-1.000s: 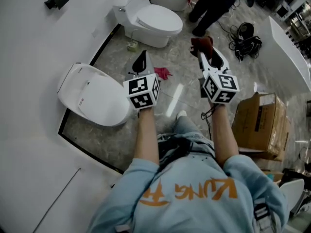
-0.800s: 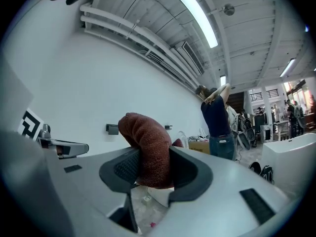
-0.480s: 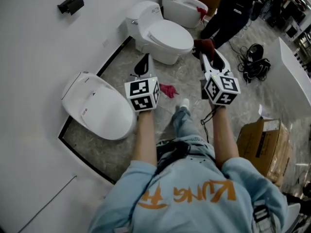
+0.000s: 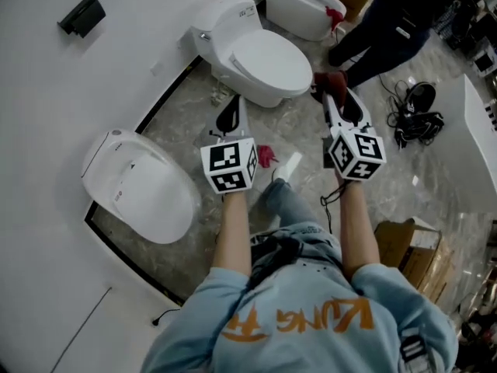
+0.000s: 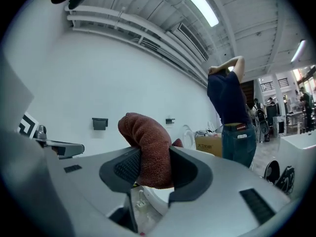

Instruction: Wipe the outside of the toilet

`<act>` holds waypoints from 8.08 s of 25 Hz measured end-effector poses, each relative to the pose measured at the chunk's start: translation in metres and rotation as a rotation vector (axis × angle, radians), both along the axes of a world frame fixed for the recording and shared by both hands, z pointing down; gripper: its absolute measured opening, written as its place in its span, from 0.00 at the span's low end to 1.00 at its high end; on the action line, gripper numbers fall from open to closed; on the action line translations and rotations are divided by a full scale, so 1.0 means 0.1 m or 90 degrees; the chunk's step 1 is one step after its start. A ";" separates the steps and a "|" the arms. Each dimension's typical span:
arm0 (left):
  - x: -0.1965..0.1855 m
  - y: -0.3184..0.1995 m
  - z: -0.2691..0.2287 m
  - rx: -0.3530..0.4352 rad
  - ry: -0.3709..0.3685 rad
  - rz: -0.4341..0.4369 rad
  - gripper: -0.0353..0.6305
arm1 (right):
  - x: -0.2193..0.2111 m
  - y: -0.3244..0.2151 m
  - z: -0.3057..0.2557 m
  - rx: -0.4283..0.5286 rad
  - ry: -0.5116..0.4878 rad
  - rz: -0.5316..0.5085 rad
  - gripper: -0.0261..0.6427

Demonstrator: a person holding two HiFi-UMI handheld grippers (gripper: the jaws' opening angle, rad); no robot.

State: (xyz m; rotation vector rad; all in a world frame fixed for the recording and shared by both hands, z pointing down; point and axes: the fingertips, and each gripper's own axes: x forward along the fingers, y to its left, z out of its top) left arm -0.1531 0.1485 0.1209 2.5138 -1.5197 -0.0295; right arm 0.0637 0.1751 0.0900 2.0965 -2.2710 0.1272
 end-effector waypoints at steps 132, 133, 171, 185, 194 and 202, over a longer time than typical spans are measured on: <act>1.89 -2.12 5.57 -0.460 -0.136 0.087 0.05 | 0.66 -2.92 6.14 -0.415 -0.117 -0.070 0.26; 1.93 -2.09 5.56 -0.460 -0.135 0.085 0.05 | 0.73 -2.89 6.15 -0.417 -0.116 -0.068 0.26; -0.07 -2.83 6.19 -0.519 -0.113 0.057 0.05 | -1.16 -3.86 6.91 -0.476 -0.061 -0.126 0.26; -0.11 -3.05 6.36 -0.532 -0.124 0.092 0.05 | -1.13 -4.25 7.06 -0.470 -0.108 -0.052 0.26; 0.15 -2.93 6.34 -0.530 -0.137 0.103 0.05 | -0.86 -4.07 7.04 -0.472 -0.133 -0.036 0.26; 0.50 -2.75 6.31 -0.533 -0.150 0.124 0.05 | -0.60 -3.79 6.96 -0.480 -0.148 -0.031 0.26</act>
